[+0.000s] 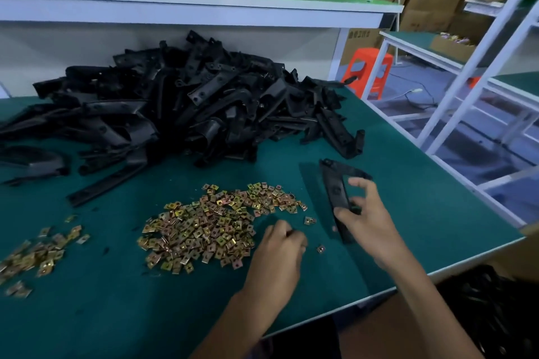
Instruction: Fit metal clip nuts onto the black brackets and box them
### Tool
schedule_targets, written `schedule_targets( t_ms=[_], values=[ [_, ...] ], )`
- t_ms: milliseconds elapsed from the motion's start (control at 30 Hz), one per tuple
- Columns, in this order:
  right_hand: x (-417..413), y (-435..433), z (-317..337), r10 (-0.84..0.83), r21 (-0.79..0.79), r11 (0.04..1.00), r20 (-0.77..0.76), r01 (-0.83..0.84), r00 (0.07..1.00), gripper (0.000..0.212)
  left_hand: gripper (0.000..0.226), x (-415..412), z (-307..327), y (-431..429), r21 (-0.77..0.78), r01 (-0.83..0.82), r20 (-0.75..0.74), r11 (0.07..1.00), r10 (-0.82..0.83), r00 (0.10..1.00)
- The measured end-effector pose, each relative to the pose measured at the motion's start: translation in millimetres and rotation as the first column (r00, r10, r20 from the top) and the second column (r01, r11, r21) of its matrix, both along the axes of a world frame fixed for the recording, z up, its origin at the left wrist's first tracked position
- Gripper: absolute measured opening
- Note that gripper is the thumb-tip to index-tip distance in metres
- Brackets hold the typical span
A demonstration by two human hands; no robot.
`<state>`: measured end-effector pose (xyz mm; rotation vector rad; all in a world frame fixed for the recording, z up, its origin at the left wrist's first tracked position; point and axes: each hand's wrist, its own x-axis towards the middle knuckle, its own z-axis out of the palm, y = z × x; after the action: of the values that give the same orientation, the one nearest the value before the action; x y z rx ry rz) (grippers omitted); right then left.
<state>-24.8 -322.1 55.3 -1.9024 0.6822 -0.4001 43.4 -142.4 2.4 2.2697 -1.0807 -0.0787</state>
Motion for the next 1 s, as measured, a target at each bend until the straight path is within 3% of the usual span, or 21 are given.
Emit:
schedule_targets(
  t_ms=[67, 200, 333, 400, 500, 600, 667, 800, 1000],
  values=[
    [-13.9, 15.5, -5.9, -0.017, 0.144, 0.99, 0.079, 0.005, 0.997, 0.033, 0.026, 4.9, 0.8, 7.5, -0.012, -0.009, 0.01, 1.0, 0.009, 1.0],
    [-26.2, 44.8, -17.2, -0.077, 0.255, 0.966, 0.157, 0.035, 0.985, 0.036, 0.031, 13.7, 4.2, 14.5, 0.045, -0.001, 0.053, 0.999, -0.001, 0.999],
    [-25.4, 65.0, -20.6, -0.052, 0.2, 0.979, 0.152, 0.021, 0.987, 0.037, 0.03, 17.3, 8.7, 27.9, 0.141, -0.029, 0.12, 0.99, 0.012, 0.993],
    [-24.3, 74.3, -28.1, -0.013, 0.142, 0.99, 0.099, -0.001, 0.995, 0.026, 0.027, 16.5, 12.2, 38.9, 0.125, -0.056, 0.113, 0.991, 0.041, 0.993],
    [-18.7, 96.8, -30.7, 0.089, -0.027, 0.996, 0.002, -0.089, 0.996, 0.065, 0.024, 13.7, 25.5, 66.3, -0.118, -0.175, -0.215, 0.977, 0.147, 0.966],
    [-8.1, 122.0, -31.3, 0.176, -0.197, 0.966, 0.038, -0.166, 0.984, 0.054, 0.023, 15.5, 36.9, 98.4, -0.308, -0.427, -0.553, 0.85, 0.205, 0.808],
    [-2.2, 134.1, -38.3, 0.16, -0.273, 0.953, 0.083, -0.132, 0.984, 0.049, 0.019, 16.1, 42.6, 115.9, -0.354, -0.584, -0.694, 0.73, 0.213, 0.687],
    [2.8, 153.7, -53.4, 0.128, -0.344, 0.936, 0.126, -0.078, 0.984, 0.036, 0.018, 14.4, 46.3, 145.3, -0.385, -0.686, -0.81, 0.618, 0.129, 0.572],
    [2.8, 156.7, -57.7, 0.076, -0.261, 0.965, 0.135, -0.038, 0.988, 0.039, 0.017, 11.8, 44.3, 162.8, -0.412, -0.702, -0.825, 0.581, 0.089, 0.558]
  ],
)
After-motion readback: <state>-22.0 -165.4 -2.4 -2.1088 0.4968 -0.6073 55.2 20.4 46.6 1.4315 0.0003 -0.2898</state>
